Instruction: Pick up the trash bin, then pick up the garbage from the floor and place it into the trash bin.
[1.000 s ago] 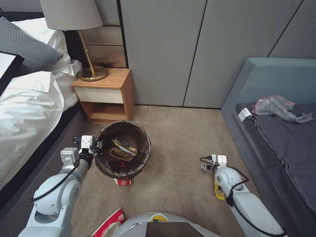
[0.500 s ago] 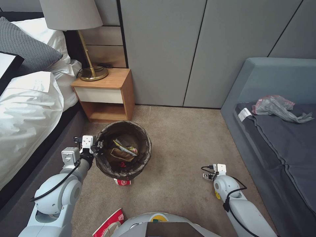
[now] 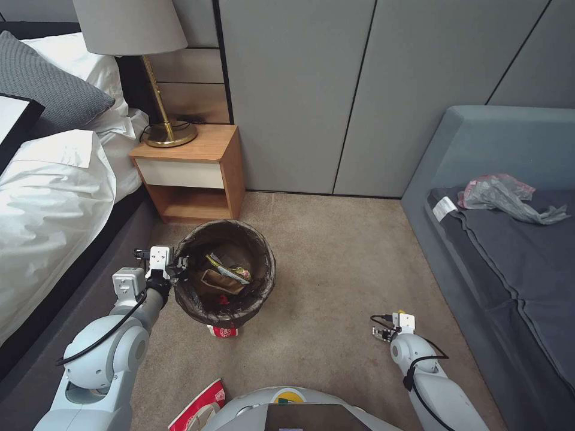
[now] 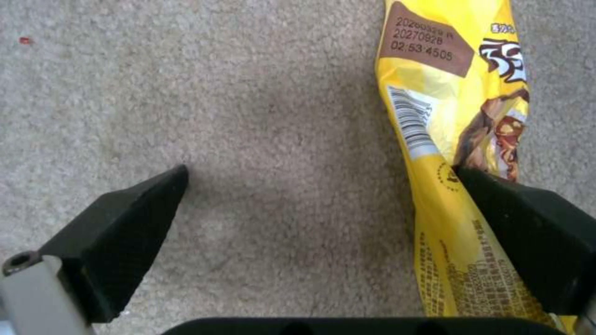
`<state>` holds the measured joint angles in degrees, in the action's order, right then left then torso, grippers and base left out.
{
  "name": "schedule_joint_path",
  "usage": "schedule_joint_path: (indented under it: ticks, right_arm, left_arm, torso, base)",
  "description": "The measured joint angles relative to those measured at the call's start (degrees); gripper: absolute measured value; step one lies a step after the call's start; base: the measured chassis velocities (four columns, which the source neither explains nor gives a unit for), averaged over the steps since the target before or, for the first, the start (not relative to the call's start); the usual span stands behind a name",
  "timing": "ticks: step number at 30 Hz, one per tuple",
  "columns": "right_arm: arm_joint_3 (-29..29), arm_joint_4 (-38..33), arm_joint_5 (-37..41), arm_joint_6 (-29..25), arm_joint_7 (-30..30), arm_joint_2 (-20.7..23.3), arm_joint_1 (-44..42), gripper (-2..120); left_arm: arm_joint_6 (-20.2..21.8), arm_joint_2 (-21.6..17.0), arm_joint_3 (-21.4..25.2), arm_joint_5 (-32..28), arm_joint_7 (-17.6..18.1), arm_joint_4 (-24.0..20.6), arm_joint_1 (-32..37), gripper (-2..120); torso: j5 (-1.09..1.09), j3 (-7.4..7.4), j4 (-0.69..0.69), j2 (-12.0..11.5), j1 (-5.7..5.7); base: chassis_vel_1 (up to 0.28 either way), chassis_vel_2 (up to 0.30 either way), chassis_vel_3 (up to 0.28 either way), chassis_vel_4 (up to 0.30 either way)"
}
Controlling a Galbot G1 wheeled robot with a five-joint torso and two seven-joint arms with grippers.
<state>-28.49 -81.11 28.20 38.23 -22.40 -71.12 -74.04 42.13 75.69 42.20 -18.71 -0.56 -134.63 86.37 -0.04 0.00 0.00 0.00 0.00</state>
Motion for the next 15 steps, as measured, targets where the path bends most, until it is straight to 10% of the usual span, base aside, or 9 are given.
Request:
schedule_joint_path:
  ticks: [15]
  right_arm:
    - [-2.26,4.8,-0.86,-2.3,2.04,-0.42,0.18,100]
  left_arm:
    - [0.0,-0.1,0.08,0.18,-0.09,0.14,-0.26,0]
  torso:
    - [0.06,-0.01,0.01,0.02,-0.01]
  base:
    - [0.0,0.0,0.0,0.0]
